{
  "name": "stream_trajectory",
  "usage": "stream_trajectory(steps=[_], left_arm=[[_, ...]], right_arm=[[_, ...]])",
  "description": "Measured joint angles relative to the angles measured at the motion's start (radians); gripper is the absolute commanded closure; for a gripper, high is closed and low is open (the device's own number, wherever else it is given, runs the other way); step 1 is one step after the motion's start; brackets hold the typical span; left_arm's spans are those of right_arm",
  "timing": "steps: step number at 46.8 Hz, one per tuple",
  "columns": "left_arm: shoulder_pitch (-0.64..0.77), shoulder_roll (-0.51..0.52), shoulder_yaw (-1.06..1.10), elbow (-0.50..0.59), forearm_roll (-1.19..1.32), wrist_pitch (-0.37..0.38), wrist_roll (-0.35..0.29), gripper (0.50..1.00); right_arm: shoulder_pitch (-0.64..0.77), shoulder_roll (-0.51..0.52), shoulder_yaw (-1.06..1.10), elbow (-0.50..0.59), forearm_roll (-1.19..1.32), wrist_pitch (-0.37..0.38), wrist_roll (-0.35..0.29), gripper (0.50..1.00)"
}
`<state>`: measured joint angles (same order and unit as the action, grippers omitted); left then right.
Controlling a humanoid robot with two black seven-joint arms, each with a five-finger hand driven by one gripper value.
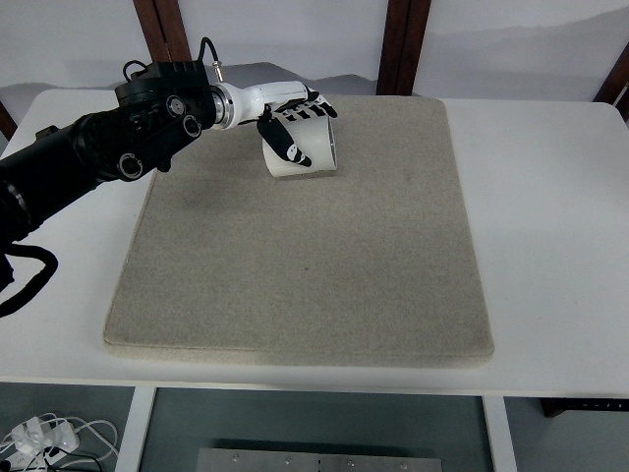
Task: Flip white cup upright
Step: 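Lift the grasped cup with the left hand and rotate it upward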
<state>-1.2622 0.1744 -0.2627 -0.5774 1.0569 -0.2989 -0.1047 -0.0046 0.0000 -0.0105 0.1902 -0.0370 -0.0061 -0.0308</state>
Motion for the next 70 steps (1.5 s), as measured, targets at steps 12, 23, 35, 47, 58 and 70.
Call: stream_trajectory(steps=[12,23,35,47,58,70], left_arm=[[-0.007,0.012,-0.007,0.083,-0.384,-0.100,-0.014,1.000],[0.007,0.019,-0.022,0.172,-0.623,-0.209,-0.056,1.000],[0.067,0.019,-0.073,0.217,-0.720,-0.291,-0.199,1.000],[0.155,0.016,-0.162,0.217,-0.739,-0.301,-0.319,1.000],[0.196,0.008,-0.174,0.220,-0.735,-0.300,-0.462,1.000],[0.208,0.004,-0.168,0.228,-0.726,-0.286,-0.506,1.000]], right_arm=[[0.000,0.000,0.000,0.000,0.000,0.000,0.000,0.548],[0.000,0.000,0.000,0.000,0.000,0.000,0.000,0.548],[0.000,0.000,0.000,0.000,0.000,0.000,0.000,0.548],[0.000,0.000,0.000,0.000,0.000,0.000,0.000,0.548],[0.000,0.000,0.000,0.000,0.000,0.000,0.000,0.548],[0.000,0.000,0.001,0.000,0.000,0.000,0.000,0.548]])
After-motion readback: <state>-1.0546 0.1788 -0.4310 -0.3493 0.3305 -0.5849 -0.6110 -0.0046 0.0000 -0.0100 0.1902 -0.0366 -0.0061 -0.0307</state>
